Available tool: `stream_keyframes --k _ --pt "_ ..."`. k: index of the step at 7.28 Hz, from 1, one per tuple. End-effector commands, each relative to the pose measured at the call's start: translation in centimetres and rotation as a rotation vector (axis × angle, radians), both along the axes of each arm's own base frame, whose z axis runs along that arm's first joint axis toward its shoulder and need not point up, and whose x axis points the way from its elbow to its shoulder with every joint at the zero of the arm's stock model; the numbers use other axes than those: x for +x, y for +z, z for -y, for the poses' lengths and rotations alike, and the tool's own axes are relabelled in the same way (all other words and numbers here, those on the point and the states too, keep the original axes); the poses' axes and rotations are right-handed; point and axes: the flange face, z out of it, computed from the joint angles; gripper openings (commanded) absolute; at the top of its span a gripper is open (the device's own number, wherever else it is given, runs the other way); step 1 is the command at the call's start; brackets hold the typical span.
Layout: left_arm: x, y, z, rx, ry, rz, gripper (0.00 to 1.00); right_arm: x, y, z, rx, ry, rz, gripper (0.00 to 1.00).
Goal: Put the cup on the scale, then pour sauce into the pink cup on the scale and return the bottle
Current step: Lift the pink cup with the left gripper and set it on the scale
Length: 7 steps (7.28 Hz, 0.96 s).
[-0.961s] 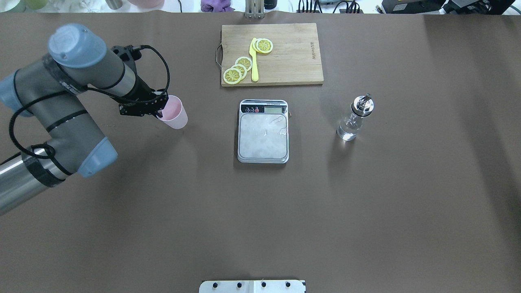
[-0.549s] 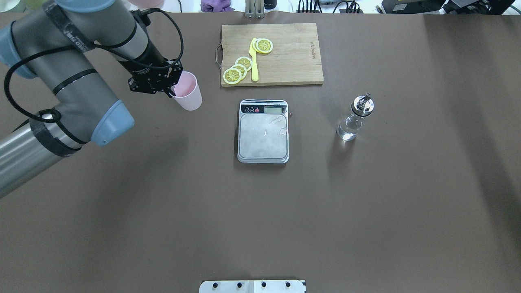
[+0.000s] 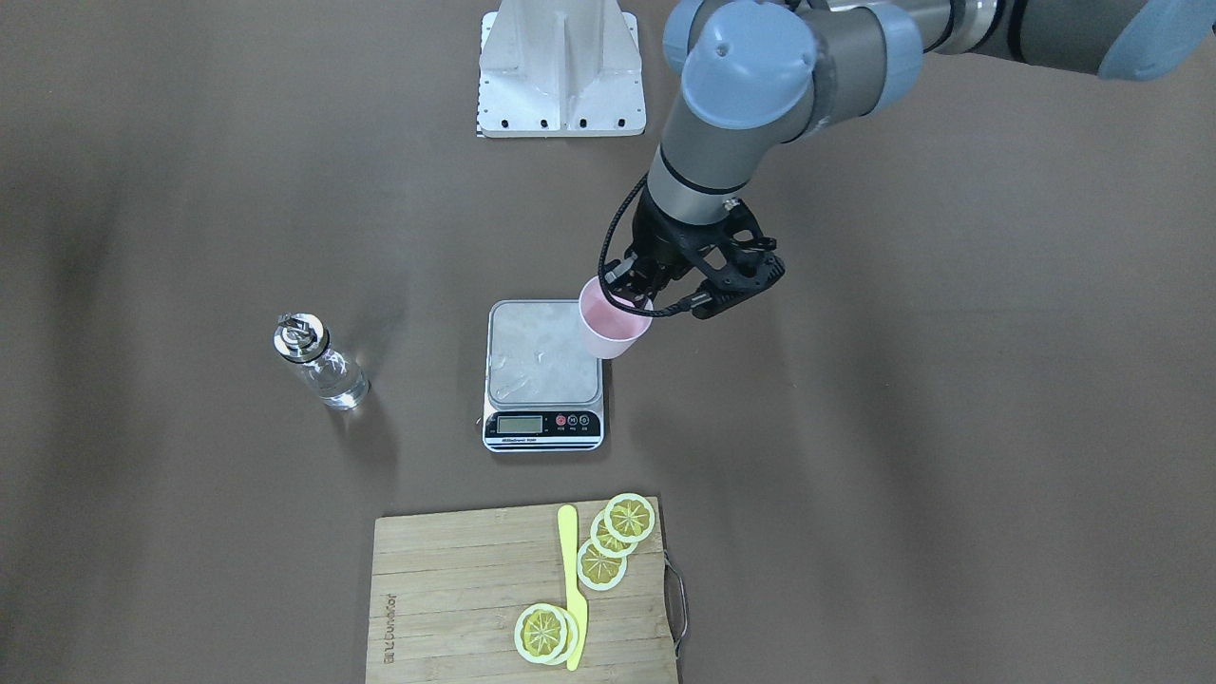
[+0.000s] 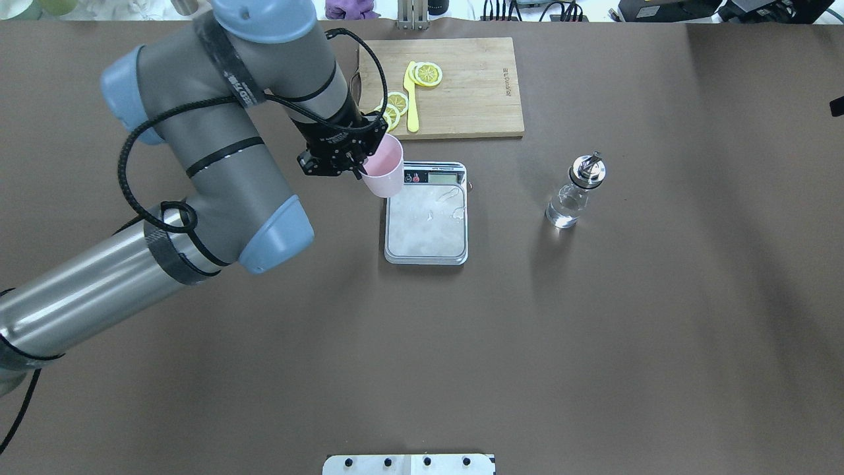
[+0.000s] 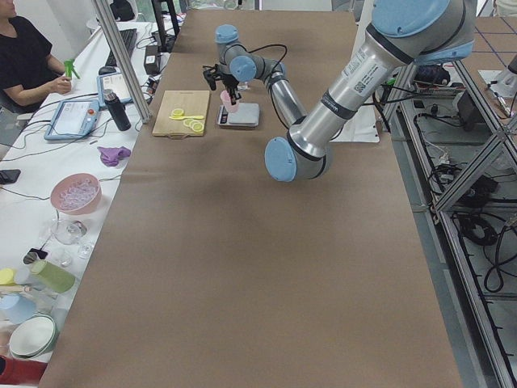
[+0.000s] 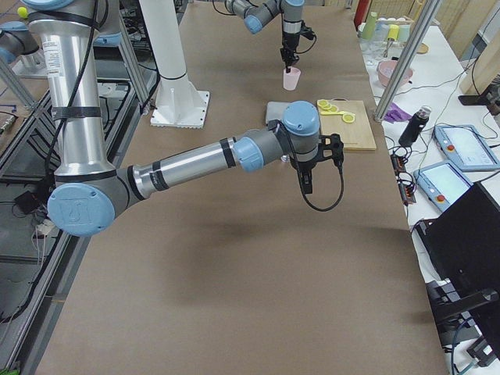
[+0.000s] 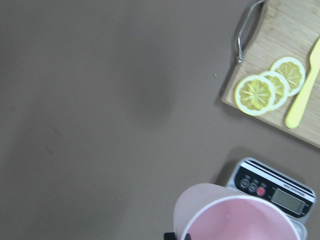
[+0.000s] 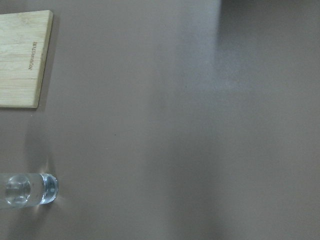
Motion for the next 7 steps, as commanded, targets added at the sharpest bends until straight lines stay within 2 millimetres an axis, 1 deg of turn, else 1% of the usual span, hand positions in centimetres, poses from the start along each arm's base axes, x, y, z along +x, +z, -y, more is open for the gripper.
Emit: stream_keyframes --k 1,2,3,4,5,7 --pt "5.1 -1.7 -1.7 0.008 -0.019 0.035 0.00 -5.2 -6.0 -0.9 0.229 -0.028 -0.021 1.00" --pt "6.0 -0.9 -1.4 -0.001 -0.017 0.051 0.00 -5.4 -8.7 -1.9 0.329 -0.012 -0.020 1.00" --pt "7.4 -1.0 -1.6 -0.002 -0.008 0.063 0.00 -5.2 -8.7 -2.0 0.355 0.011 -0.025 1.00" --pt "8.5 -0.5 -0.8 0.015 -0.020 0.065 0.00 -5.4 -8.7 -2.1 0.338 0.076 -0.019 1.00" --pt "9.3 0.5 -0.4 0.021 -0.019 0.057 0.00 -6.6 -8.2 -2.7 0.305 0.136 0.015 1.00" --pt "9.6 0.8 -0.6 0.020 -0.015 0.058 0.00 -9.7 -5.1 -5.5 0.402 0.175 -0.011 1.00"
